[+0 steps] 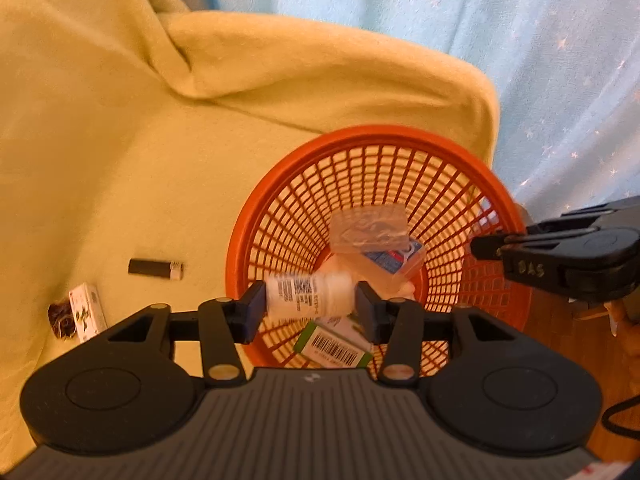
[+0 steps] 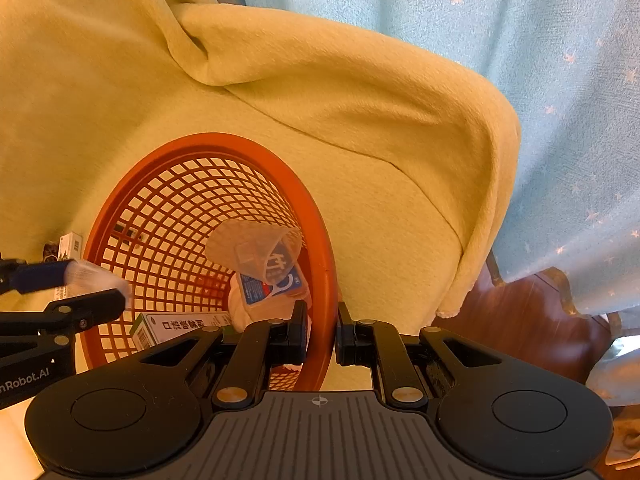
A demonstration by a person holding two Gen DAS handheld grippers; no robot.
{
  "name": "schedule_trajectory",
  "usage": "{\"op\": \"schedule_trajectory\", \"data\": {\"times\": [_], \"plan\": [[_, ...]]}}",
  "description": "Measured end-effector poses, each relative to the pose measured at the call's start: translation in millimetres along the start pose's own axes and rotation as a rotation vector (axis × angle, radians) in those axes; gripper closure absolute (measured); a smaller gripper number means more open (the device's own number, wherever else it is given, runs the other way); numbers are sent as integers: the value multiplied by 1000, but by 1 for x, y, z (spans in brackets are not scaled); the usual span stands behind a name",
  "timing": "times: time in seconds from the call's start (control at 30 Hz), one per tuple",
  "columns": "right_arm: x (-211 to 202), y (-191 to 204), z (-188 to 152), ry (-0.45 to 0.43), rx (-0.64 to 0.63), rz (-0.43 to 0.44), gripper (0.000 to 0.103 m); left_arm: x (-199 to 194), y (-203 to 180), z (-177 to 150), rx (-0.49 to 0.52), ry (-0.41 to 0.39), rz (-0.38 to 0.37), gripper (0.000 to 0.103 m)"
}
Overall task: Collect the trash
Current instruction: 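Carry the white pill bottle over the basket and open the left gripper, then move the open left gripper to the white-and-green medicine box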
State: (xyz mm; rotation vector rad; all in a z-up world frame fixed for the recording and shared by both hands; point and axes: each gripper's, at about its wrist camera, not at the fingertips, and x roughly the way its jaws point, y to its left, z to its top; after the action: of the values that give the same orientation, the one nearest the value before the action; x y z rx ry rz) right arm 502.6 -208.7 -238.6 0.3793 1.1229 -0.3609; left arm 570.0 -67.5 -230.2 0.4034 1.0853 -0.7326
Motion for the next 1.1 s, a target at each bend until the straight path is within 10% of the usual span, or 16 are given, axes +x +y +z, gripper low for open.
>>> {"op": "schedule_trajectory", "data": {"times": [0.47, 1.1], "plan": [[1, 2, 1, -3, 2, -11, 94, -12, 26, -9, -33, -26, 35, 40], [1, 4, 2, 14, 16, -43, 94, -3, 180, -100, -251, 58, 288, 40]]}}
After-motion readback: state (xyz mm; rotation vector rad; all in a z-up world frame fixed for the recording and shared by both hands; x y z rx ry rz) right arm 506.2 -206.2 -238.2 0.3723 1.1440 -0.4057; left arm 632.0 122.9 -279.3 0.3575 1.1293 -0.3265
